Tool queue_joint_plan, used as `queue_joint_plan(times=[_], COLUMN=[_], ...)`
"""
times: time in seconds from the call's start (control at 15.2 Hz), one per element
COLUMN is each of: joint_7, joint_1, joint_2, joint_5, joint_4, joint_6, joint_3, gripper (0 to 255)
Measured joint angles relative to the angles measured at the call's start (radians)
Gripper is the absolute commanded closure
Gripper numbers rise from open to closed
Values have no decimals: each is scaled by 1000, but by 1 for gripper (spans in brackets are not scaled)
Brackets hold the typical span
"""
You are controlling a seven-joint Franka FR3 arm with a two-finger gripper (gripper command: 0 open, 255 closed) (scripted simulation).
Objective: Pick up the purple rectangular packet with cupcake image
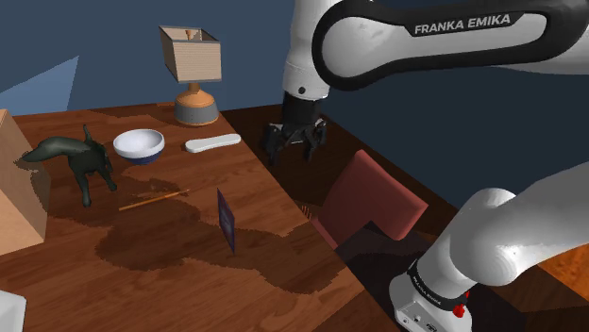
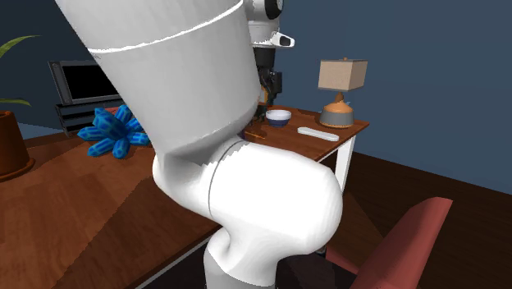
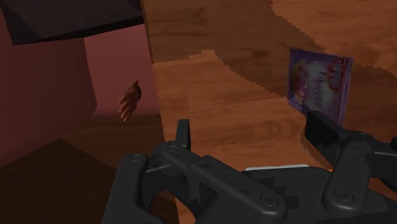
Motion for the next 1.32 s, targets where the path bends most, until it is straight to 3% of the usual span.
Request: queue_joint_plan(times=[0.4, 0.79, 1.32], joint_7=[144, 328, 375], joint_1=[2, 40, 56], joint_2=[221, 466, 552], joint_5=[-82, -236, -296], joint_4=[116, 270, 256], joint_6=[104, 162, 246], joint_3=[114, 194, 194], gripper=[0, 0, 0])
